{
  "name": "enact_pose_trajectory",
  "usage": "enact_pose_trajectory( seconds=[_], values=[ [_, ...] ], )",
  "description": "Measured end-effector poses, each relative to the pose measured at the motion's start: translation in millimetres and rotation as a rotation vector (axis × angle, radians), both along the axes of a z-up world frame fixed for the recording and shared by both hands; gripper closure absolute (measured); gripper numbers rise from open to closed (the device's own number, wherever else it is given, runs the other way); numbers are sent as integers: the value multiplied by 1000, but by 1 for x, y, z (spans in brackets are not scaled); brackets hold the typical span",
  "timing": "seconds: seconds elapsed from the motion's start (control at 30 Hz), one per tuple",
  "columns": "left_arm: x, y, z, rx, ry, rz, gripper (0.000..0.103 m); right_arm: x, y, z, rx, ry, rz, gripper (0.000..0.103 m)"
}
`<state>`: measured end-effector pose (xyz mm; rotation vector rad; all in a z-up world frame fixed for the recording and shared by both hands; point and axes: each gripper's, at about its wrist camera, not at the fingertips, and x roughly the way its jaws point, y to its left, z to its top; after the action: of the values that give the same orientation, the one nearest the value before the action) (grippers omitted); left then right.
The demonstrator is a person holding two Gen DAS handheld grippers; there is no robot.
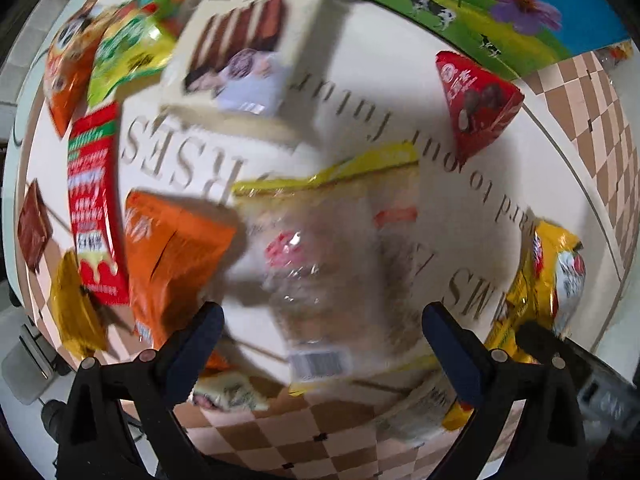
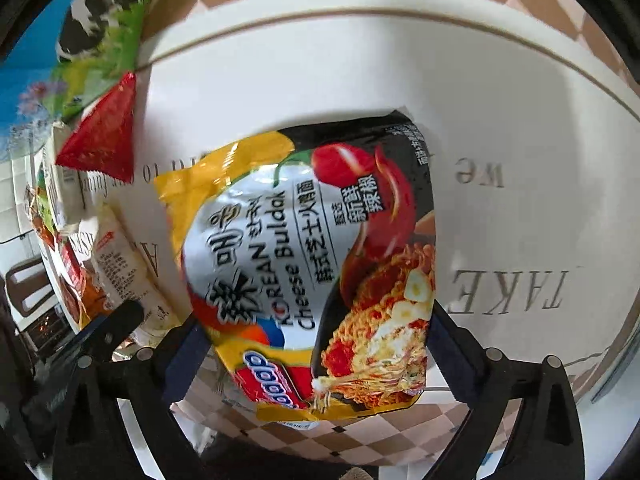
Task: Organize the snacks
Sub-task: 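Grasp the clear bread bag with the left tool while the right tool grasps the yellow Buldak noodle pack, then carry both packs into the cardboard box and open both tools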
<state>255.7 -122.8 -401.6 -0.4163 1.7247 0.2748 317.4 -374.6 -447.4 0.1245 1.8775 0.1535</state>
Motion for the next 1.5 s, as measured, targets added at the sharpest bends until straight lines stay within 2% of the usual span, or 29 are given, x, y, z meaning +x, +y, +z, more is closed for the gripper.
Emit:
enact_pose_trajectory(
  seconds=[0.03,0.1,0.2,0.4,0.5,0.63,0.8,0.97,1.07,1.1,1.13,1.2,1.27,1.33,1.5],
  values=[
    [1,-2,-5,8,1,-8,5,-2,-1,0,-3,-15,7,2],
    [1,-4,-13,14,8,-16,23,0,-1,9,-9,-26,19,2],
    [2,-10,-22,31,-4,-35,39,-6,9,20,-28,-34,44,2],
    [1,-35,-11,104,-47,-147,54,-17,24,6,-106,-38,92,3],
    [-3,-42,1,148,-68,-209,59,-23,44,-8,-135,-45,74,11],
    [-12,-51,4,170,-82,-253,65,-49,53,-6,-149,-83,46,14],
    [-28,-53,36,156,-119,-261,66,-61,36,11,-108,-102,-13,14],
    [-45,-36,88,120,-215,-268,66,-77,31,49,-26,-139,-74,14],
    [-57,-1,123,107,-294,-281,66,-84,37,78,33,-177,-97,14],
    [-24,3,145,105,-311,-286,66,-86,42,92,58,-197,-105,14],
    [-21,10,163,104,-341,-297,66,-85,45,103,76,-212,-112,14],
    [16,16,188,109,-372,-324,66,-82,56,127,114,-245,-122,14],
    [37,24,213,105,-403,-364,66,-75,72,153,156,-280,-133,14],
    [56,33,227,98,-423,-408,66,-45,84,188,184,-310,-136,14],
    [124,68,235,109,-439,-493,66,15,124,234,174,-388,-151,14]
  ],
)
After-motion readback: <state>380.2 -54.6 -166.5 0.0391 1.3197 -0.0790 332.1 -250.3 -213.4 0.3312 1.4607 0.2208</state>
